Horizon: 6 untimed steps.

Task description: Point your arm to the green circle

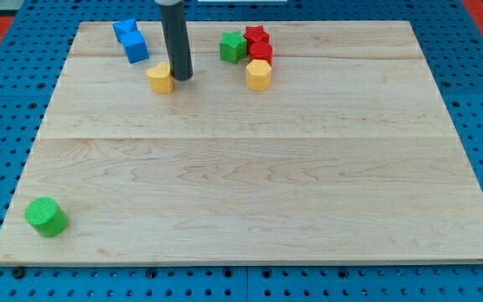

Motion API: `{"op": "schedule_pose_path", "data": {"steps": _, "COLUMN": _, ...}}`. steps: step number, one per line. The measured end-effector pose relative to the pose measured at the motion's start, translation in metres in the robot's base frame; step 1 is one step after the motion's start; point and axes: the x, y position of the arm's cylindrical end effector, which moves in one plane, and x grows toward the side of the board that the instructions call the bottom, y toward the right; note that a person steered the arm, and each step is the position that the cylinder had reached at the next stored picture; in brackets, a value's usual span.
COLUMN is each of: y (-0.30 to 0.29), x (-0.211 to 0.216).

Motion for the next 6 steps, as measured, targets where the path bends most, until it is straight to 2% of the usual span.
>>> {"op": "schedule_pose_path", "data": {"steps": 1, "y": -0.035, "x": -0.001}}
{"op": "schedule_pose_path", "data": {"steps": 2, "y": -0.069, "x": -0.031}}
{"op": "schedule_pose_path", "data": {"steps": 3, "y": -0.061, "x": -0.04}}
{"op": "schedule_pose_path", "data": {"steps": 4, "y": -0.026, "x": 0.002}}
{"op": "schedule_pose_path", "data": {"steps": 6, "y": 0.004, "x": 0.178}}
